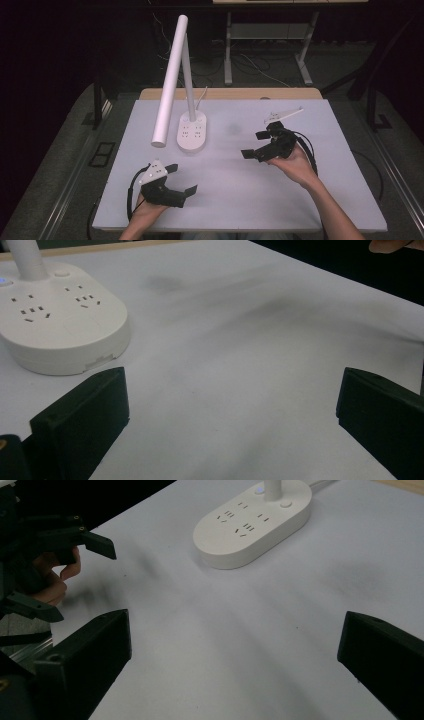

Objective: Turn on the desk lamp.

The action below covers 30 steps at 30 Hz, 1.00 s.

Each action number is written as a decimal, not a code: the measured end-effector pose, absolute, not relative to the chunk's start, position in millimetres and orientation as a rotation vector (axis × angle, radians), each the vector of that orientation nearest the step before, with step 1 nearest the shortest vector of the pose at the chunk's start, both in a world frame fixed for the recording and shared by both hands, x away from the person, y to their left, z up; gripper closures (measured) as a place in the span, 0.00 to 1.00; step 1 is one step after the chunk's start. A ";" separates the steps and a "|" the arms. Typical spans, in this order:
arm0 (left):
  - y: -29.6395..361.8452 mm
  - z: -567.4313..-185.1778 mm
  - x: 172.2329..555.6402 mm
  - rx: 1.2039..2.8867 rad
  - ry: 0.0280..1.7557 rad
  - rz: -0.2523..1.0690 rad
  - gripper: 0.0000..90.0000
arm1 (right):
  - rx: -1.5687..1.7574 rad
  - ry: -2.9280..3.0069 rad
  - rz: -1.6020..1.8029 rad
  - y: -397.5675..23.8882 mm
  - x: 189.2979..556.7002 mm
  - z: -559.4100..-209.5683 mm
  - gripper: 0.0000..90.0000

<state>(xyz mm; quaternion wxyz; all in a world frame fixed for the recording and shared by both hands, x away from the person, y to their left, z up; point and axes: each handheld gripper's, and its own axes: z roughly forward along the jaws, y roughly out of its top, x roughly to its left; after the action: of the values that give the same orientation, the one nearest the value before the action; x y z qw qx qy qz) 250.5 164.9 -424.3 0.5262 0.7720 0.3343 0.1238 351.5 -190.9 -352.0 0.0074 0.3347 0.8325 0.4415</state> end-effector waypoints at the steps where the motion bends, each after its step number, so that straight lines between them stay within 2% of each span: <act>1: 164.8 -424.3 250.4 1.846 0.799 0.295 0.00 | 1.042 2.610 1.376 -187.2 354.3 -352.1 0.00; 30: 166.0 -423.7 249.7 1.839 0.793 0.286 0.00 | 1.040 2.654 1.387 -140.6 395.4 -363.5 0.00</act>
<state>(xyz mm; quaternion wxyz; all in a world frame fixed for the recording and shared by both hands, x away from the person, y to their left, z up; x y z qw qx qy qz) 249.7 166.0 -423.7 0.5304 0.7707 0.3323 0.1197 395.4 -140.6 -363.5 -0.0144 0.3282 0.8371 0.4374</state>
